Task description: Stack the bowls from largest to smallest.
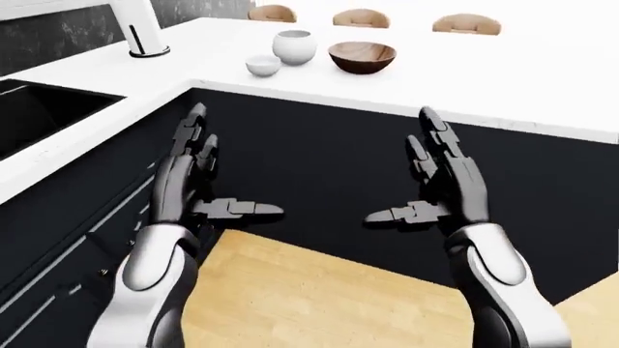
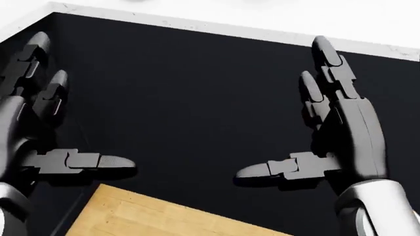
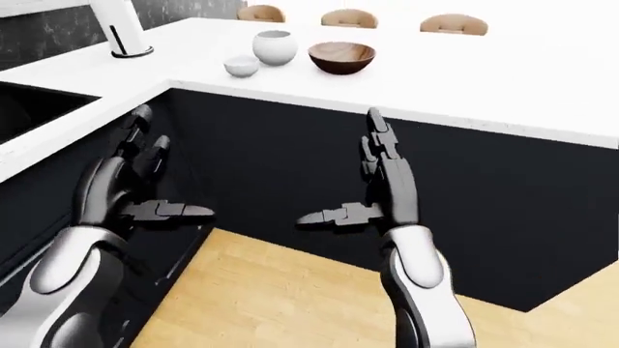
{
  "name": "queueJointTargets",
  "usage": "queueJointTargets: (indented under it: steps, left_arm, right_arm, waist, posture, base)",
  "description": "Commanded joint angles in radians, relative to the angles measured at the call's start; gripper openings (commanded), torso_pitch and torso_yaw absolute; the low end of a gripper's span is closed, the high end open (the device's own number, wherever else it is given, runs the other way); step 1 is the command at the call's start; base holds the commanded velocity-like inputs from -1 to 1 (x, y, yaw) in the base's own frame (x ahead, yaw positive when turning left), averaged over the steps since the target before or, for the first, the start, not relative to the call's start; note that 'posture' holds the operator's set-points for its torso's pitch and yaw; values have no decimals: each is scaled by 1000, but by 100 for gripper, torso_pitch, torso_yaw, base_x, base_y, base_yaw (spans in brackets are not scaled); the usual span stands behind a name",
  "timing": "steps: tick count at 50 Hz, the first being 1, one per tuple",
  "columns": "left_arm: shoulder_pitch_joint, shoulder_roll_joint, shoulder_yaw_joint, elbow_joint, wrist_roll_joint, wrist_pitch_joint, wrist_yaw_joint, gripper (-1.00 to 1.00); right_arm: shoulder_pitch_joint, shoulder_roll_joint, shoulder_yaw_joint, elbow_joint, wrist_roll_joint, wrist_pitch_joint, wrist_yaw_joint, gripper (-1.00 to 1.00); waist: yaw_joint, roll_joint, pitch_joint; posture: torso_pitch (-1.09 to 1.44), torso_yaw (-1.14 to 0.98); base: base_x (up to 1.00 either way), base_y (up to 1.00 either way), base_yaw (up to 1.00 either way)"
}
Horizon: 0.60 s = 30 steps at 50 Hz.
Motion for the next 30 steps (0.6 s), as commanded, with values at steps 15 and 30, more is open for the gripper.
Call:
queueJointTargets:
  steps: [15,30]
  left_arm:
    - [-117,67,99,-105,-103,122,52,100]
    - [-205,98,82,-92,-147,182,105,100]
  right_arm:
    - [-174,-14,22,-127,1,153,-21,100]
    - [-233,-53,-62,-152,78,210,-30,100]
  waist:
    - [-70,188,-27]
    - [-51,90,-27]
  posture:
    - [0,0]
    - [0,0]
  base:
    - [37,35,20]
    - [77,17,0]
